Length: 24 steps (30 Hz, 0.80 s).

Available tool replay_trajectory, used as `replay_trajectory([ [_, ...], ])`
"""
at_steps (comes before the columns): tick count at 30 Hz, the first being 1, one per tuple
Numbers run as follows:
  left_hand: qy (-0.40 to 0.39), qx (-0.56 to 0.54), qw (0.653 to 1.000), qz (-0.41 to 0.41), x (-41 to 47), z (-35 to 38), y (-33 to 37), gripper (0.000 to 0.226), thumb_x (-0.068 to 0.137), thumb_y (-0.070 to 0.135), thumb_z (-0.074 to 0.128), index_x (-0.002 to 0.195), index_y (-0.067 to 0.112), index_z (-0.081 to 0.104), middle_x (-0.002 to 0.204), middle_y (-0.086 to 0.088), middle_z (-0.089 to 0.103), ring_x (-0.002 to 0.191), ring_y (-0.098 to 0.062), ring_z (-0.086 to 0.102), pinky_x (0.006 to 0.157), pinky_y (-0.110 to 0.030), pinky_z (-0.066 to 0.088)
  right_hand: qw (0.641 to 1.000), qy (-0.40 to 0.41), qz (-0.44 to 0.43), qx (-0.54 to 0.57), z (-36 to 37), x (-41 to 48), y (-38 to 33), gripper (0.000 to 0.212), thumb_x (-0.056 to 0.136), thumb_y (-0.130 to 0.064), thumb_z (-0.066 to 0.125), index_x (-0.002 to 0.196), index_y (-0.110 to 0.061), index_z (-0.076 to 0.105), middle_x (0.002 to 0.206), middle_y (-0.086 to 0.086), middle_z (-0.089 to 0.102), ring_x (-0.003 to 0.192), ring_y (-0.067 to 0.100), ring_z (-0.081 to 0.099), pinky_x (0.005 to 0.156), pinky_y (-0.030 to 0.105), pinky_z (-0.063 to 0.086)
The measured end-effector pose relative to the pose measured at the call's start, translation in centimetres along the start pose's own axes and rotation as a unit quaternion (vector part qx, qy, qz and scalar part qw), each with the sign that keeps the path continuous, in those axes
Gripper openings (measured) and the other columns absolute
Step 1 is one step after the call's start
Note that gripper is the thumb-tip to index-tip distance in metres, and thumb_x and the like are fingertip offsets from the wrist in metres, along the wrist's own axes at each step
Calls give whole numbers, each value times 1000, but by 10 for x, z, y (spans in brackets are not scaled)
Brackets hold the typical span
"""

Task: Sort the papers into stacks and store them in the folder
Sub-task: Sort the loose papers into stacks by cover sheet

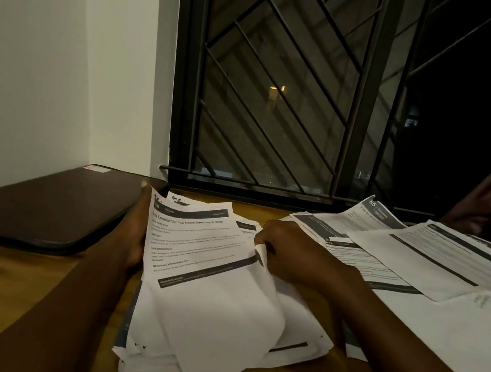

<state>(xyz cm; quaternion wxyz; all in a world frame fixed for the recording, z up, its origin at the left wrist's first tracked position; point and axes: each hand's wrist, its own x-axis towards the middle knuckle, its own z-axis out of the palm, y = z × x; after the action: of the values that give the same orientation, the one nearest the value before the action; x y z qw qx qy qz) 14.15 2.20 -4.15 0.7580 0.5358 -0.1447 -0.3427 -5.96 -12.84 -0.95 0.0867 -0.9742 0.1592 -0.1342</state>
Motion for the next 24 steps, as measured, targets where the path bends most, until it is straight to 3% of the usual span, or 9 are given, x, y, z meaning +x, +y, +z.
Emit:
replay_trajectory([
  [4,-11,-46,999,-5,2,-1,2,77,86,79,26,105,16,65,98,-15,74,93,-32,67,71,-46,59,996,26,82,2,-1,5,9,20,85,-15,68,104,-16,66,98,2,57,89,16,53,78,25,44],
  [8,-60,-62,996,-24,-2,-3,3,74,84,75,43,119,13,63,110,-15,71,94,-32,70,72,-46,61,994,-6,112,16,-2,3,14,20,84,-16,68,104,-13,65,95,1,58,88,17,56,75,26,47],
  [10,-59,-4,998,-25,-4,0,0,48,88,48,60,118,10,63,113,-18,70,91,-31,71,70,-45,62,995,-76,71,5,-9,-4,12,16,85,-11,65,100,-13,68,99,1,59,88,15,54,76,27,47],
  [12,-42,77,996,16,-6,4,-3,29,88,14,65,115,6,64,116,-23,67,82,-30,74,68,-42,61,983,-176,20,51,-20,-12,10,23,90,-5,59,104,-18,71,112,-1,59,101,18,55,85,25,49],
  [15,-51,153,986,47,-8,4,-5,31,91,-10,54,119,0,60,120,-25,64,85,-33,70,79,-42,58,959,-255,29,124,-38,-14,24,44,91,2,53,119,-30,65,132,-10,51,120,17,49,93,28,49],
  [17,-47,174,982,48,-6,2,-3,32,90,-13,54,120,-1,59,125,-29,60,102,-40,63,93,-49,50,972,-186,83,119,-40,-8,52,48,89,4,55,123,-29,62,133,-8,52,121,18,51,95,29,49],
  [20,-46,156,986,45,-1,1,-4,40,89,-11,55,128,-2,57,129,-28,59,117,-46,57,103,-57,43,983,36,180,13,-19,1,96,37,89,-14,62,125,-23,56,136,1,52,122,21,47,96,29,40],
  [22,-54,136,988,40,2,1,-5,43,89,-6,57,131,1,56,129,-25,60,117,-44,58,99,-56,48,971,78,226,26,2,6,110,53,84,-32,69,132,-24,48,140,2,47,127,23,43,101,35,38],
  [24,-70,103,992,17,3,0,-6,40,88,-1,61,128,5,59,125,-23,64,115,-42,61,92,-54,51,969,62,239,6,20,13,115,66,82,-50,66,138,-27,40,147,3,40,133,25,38,107,41,34],
])
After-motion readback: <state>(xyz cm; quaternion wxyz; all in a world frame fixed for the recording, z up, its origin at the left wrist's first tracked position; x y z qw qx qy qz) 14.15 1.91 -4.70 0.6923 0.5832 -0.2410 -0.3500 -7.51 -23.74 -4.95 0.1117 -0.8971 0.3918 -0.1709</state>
